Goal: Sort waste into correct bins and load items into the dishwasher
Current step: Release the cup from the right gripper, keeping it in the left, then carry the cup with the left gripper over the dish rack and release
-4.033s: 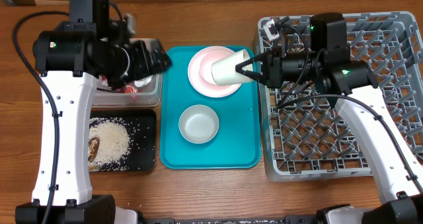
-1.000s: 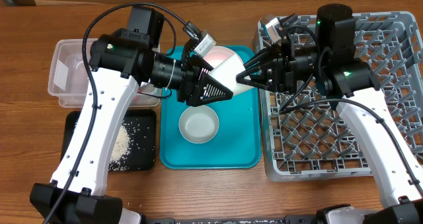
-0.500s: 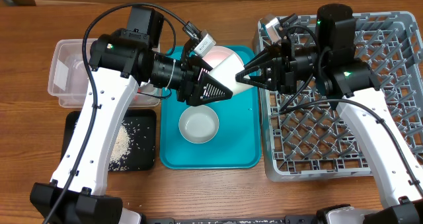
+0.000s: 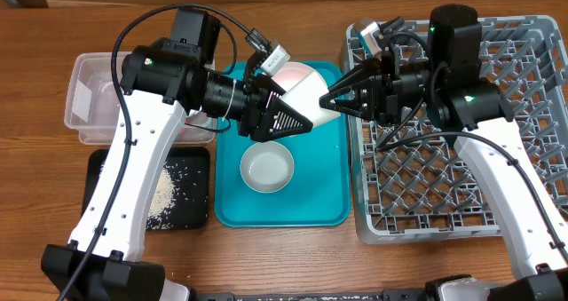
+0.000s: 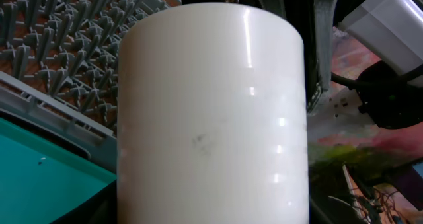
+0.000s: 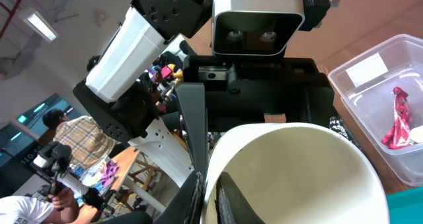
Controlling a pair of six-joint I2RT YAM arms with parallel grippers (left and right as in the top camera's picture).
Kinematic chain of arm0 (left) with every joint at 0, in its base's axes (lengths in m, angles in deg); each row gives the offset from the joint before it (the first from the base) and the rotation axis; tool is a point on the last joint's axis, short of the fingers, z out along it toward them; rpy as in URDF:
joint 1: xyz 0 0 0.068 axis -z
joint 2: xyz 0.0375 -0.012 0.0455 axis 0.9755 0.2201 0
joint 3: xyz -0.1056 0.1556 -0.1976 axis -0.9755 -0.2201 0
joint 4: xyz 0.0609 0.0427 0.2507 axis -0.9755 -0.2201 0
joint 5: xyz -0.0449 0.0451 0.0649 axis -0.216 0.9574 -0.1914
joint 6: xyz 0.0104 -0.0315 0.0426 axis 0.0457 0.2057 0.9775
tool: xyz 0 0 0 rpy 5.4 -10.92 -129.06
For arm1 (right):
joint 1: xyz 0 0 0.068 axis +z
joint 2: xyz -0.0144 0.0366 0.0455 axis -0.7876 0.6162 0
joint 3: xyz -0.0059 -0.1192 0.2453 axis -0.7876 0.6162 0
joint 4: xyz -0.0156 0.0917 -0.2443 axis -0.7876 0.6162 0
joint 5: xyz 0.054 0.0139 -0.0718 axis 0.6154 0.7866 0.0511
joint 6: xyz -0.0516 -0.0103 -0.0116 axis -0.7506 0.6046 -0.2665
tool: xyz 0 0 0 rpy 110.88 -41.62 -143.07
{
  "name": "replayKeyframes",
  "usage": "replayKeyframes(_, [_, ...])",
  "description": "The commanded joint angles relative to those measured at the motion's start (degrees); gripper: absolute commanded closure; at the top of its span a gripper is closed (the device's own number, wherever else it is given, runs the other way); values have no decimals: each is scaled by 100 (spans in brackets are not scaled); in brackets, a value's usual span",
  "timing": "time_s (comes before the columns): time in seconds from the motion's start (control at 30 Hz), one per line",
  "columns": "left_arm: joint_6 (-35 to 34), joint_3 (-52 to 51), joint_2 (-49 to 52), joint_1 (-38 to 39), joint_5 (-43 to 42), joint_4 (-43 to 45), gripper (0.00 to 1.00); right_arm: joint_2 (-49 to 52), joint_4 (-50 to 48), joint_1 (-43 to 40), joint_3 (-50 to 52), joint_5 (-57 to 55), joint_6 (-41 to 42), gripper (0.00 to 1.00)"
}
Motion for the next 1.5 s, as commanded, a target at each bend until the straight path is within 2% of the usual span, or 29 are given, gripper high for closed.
replayKeyframes(0.0, [68,-28,-35,70,-214,-46,44,-61,-33,-131,-114,-181,-17,90])
replayKeyframes(0.37, [4,-26,-35,63,-205,-33,44,-59,26,-350,-114,-179,-13,89])
replayKeyframes(0.6, [-61,-26,-35,63,-219,13,48,-59,199,-457,-114,-184,-13,86])
replayKeyframes(0.77, [-957,-26,-35,63,-90,586,52,-59,306,-885,-114,-184,22,85])
replayKeyframes(0.9, [-1781,-22,-35,66,492,1071,54,-59,638,-1174,-114,-393,96,85])
replayKeyframes(1.0, [-2603,-22,-35,164,1287,1574,55,-59,1110,-1399,-114,-1357,184,84])
replayKeyframes(1.13, [-3550,-20,-35,498,2476,2234,58,-59,1998,-1731,-114,-3333,262,81])
replayKeyframes(1.37, [-4238,-9,-35,1429,4627,2715,62,-59,3042,-1958,-114,-5746,260,78])
replayKeyframes(1.47, [-4402,-7,-33,1733,5217,2715,64,-59,3320,-1963,-114,-6533,260,75])
